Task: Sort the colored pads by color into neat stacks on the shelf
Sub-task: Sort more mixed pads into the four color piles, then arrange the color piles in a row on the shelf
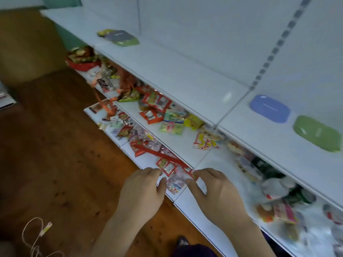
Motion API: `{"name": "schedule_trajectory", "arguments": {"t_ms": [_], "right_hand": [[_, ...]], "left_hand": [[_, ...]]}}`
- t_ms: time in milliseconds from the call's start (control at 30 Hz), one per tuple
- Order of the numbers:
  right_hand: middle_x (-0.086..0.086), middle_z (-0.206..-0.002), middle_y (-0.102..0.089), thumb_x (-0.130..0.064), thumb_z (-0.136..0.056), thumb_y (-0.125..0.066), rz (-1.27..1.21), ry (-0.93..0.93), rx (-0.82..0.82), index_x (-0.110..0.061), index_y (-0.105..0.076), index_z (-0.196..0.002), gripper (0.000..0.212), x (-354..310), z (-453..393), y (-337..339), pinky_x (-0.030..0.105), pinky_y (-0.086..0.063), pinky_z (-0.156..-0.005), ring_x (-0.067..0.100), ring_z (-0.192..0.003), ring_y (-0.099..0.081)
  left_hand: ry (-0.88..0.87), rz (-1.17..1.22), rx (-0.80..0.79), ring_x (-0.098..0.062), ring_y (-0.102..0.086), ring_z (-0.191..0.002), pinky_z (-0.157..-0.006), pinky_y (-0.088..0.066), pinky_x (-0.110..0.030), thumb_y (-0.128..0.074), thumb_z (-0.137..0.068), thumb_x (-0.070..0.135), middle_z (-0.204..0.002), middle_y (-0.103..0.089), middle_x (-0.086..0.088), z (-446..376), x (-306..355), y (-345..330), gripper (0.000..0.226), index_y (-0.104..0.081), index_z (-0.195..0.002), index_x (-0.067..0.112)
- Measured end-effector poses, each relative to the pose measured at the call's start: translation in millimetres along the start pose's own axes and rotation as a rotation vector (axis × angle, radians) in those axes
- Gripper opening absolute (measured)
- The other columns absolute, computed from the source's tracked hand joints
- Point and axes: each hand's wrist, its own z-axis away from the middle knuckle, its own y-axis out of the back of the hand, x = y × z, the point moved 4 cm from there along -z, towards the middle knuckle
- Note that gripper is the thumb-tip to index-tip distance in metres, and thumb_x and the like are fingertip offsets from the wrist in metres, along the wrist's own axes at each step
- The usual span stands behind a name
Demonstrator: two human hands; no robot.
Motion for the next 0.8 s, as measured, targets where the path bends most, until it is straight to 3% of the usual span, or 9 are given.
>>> {"name": "schedule_trajectory", "arguments": {"t_ms": [100,300,600,800], "right_hand": [[-0.010,-0.099,-0.072,-0.061,-0.096,-0.051,-0.022,0.054,-0.013,-0.027,-0.073,-0.106,0.041,-32,-41,-23,0.035,-0.059,-0.073,0.020,-0.093,-0.067],[-0.005,-0.109,-0.074,-0.063,-0.098,-0.043,-0.082,0.133,-0.025,-0.022,-0.075,-0.113,0.054,-81,-144,-68,0.038,-0.060,-0.083,0.021,-0.102,-0.067],[-0.004,-0.106,-0.072,-0.046,-0.098,-0.056,-0.137,0.280,0.090,-0.020,-0.075,-0.105,0.034,-169,-298,-84,0.036,-0.060,-0.080,0.021,-0.100,-0.066],[0.000,-0.101,-0.073,-0.038,-0.097,-0.063,-0.084,0.315,0.170,-0.014,-0.076,-0.104,0.028,-223,-384,-110,0.039,-0.060,-0.082,0.021,-0.093,-0.067]], "left_hand": [[0.075,0.003,0.040,-0.015,-0.068,-0.102,-0.081,-0.057,-0.028,-0.058,-0.101,0.043,-0.111,-0.075,0.008,-21,-43,16,0.033,-0.072,-0.124,0.024],[0.131,-0.041,0.081,-0.014,-0.062,-0.118,-0.094,-0.053,-0.028,-0.046,-0.106,0.046,-0.127,-0.070,0.009,-88,-118,52,0.040,-0.065,-0.136,0.026],[0.263,-0.060,0.212,-0.021,-0.067,-0.110,-0.089,-0.055,-0.036,-0.061,-0.100,0.038,-0.118,-0.074,0.005,-193,-212,128,0.028,-0.074,-0.121,0.024],[0.187,0.008,0.270,-0.022,-0.067,-0.111,-0.091,-0.056,-0.038,-0.065,-0.099,0.043,-0.120,-0.073,0.004,-257,-290,160,0.032,-0.074,-0.122,0.021]]}}
